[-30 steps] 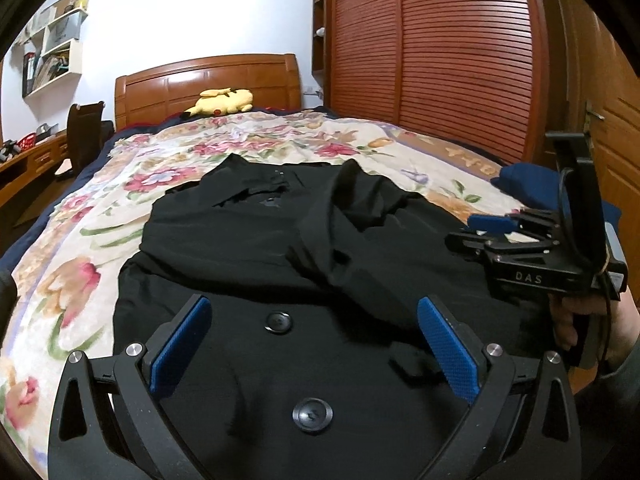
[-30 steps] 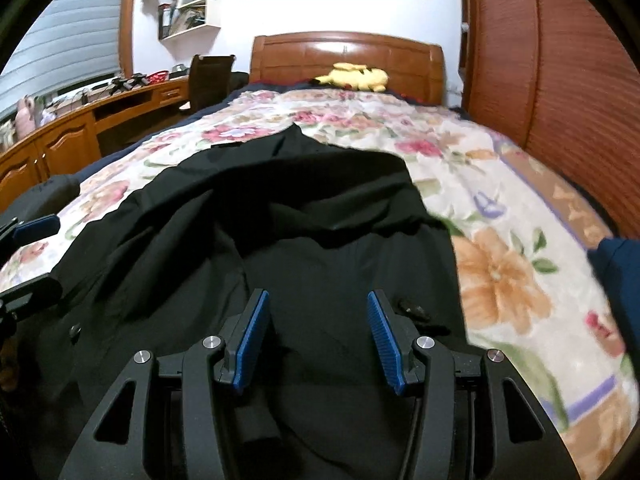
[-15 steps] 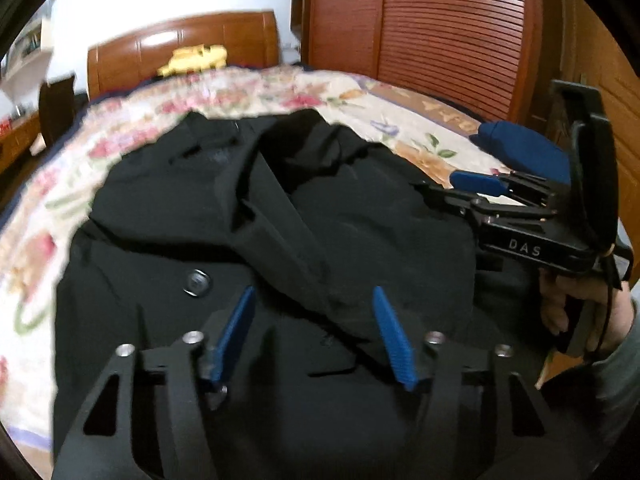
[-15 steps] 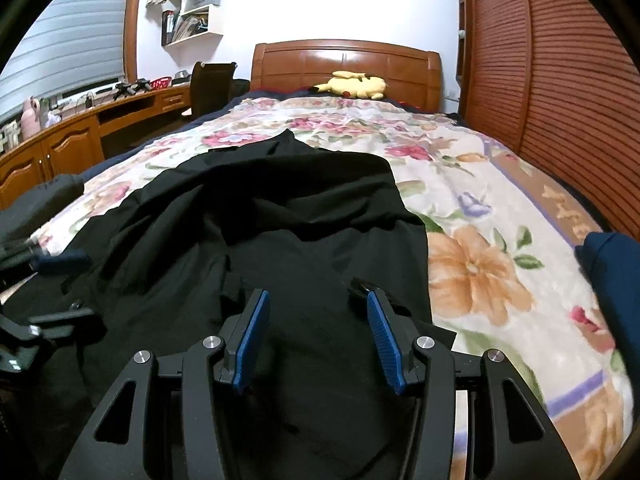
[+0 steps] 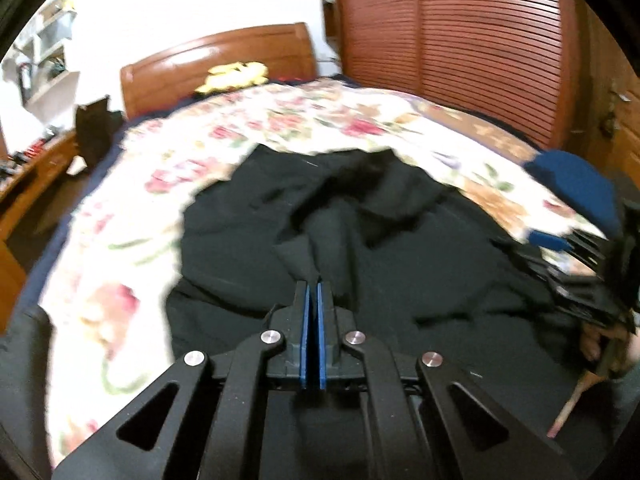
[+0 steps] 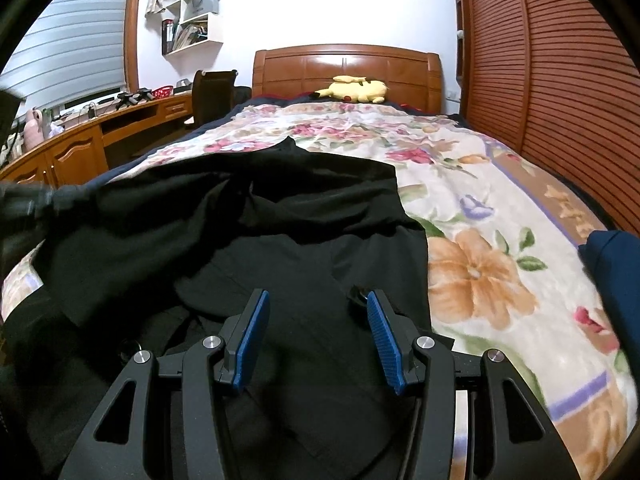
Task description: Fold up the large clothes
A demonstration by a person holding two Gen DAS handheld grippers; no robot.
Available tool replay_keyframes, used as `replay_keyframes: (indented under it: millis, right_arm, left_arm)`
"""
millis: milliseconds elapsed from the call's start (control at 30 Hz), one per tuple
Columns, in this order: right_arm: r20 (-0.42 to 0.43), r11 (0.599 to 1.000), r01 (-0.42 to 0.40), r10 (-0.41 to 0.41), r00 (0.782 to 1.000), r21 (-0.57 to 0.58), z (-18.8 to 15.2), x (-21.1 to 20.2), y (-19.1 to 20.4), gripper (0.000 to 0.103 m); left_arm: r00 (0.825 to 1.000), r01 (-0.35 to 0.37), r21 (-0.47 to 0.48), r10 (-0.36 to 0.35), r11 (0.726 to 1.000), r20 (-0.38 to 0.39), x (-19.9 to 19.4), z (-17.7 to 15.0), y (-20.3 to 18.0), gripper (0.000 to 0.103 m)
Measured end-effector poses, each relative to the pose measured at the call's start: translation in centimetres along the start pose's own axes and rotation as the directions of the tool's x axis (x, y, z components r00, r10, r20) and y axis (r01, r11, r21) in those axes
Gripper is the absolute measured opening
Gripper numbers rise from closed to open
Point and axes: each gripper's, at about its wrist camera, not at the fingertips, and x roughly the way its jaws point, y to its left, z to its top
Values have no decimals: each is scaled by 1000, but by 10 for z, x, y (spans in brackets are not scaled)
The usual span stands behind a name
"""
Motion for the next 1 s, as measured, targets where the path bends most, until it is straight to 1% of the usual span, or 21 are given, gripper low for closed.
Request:
replay_keyframes:
  millis: [67,167,233,267,300,367,433,467,500,567,600,733,800,867,1000]
  right_arm:
    - [-2,1000,1,-1,1000,-3,0,1,0,53]
    - [-4,1000,7,-7,1000,-15,2,3,2,53]
    - [-5,1000,12,-12,1000,-26,2,5,4,53]
    - [-6,999,13,-13,1000,-30,3,6,4,53]
    - [-7,999,13,-14,1000,-35,3,7,4,53]
    - [-10,999,16,-16,1000,-41,3,9,6,53]
    - [-12,999,12,-13,1000,-44,4,10,6,53]
    - [-12,999,10,-11,1000,-44,4,10,6,53]
    - [-11,999,8,-9,1000,-43,5,10,5,53]
    - [-12,999,3,-4,1000,-39,6,11,5,53]
    - [-12,999,2,-2,1000,-37,6,12,5,53]
    - [-14,999,1,-1,1000,-40,6,14,5,53]
    - [-15,999,1,-2,1000,-43,6,14,6,53]
    - [-15,999,3,-4,1000,-45,6,15,7,53]
    - [-15,999,3,-4,1000,-45,5,14,6,53]
  left_arm:
    - [998,-58,8,58,998,1,4,9,17,4]
    - [990,-138,14,137,990,5,11,15,37,4]
    - [984,-179,12,179,984,12,13,16,46,4]
    - [983,-183,6,183,983,15,14,16,51,4]
    - [984,-178,-3,178,984,16,14,15,55,4]
    - [990,-140,-31,140,990,9,14,10,64,5]
    - [994,-105,-41,105,994,-1,16,1,64,18]
    - [996,-92,-41,92,995,-2,18,-2,63,33]
    - [997,-79,-40,79,996,-2,19,-5,61,44]
    - [999,-42,-34,41,999,-16,24,-15,56,49]
    - [999,-28,-34,27,999,-30,28,-23,53,51]
    - [997,18,-34,-21,999,-74,37,-41,36,51]
    - [995,31,-15,-32,999,-93,41,-48,25,51]
    - [994,30,13,-29,999,-102,43,-52,15,51]
    - [991,-10,78,21,997,-135,54,-58,-1,51]
